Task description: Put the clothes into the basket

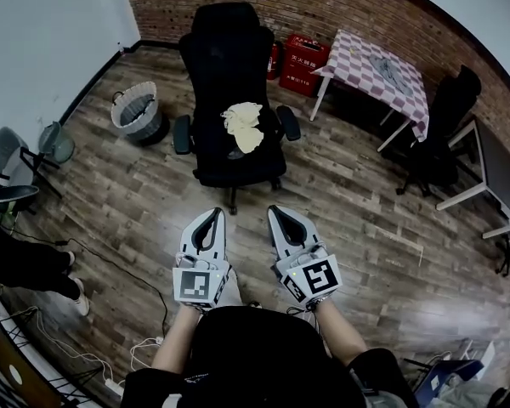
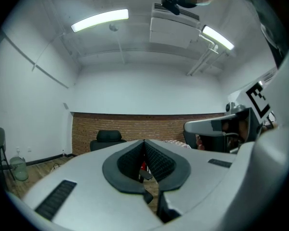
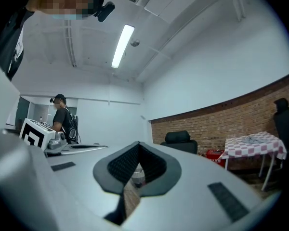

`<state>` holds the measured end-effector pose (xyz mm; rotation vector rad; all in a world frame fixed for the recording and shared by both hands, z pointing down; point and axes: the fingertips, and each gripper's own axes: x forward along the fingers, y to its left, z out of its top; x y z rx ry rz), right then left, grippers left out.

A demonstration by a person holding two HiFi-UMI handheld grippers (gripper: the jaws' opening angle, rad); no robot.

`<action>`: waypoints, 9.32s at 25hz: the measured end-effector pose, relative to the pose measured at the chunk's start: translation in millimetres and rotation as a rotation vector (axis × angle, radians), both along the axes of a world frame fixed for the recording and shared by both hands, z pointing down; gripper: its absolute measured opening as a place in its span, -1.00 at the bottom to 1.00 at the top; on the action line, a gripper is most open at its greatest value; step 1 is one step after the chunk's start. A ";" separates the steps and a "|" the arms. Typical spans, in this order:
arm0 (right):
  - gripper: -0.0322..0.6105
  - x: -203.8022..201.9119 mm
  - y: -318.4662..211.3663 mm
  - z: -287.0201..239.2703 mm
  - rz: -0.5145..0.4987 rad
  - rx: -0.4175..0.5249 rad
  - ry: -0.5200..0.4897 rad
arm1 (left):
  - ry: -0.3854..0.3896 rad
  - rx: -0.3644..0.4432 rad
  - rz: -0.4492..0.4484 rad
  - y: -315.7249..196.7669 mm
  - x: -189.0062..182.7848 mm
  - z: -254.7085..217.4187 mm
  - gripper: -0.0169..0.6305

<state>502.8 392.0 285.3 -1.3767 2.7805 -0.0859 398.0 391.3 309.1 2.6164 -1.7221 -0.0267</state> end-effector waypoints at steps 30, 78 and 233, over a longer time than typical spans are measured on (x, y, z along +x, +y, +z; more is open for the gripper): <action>-0.36 -96.0 -390.2 159.0 0.023 -0.307 0.159 | -0.010 -0.143 0.083 -367.9 -68.0 88.6 -0.91; -0.80 -40.1 -653.7 568.5 0.045 -0.685 0.547 | 0.104 -0.462 -0.086 -552.4 -31.2 353.5 -0.91; -0.80 -795.9 -749.9 -122.9 -0.137 0.138 0.119 | 0.038 -0.002 -0.180 -692.1 -815.5 2.9 -0.91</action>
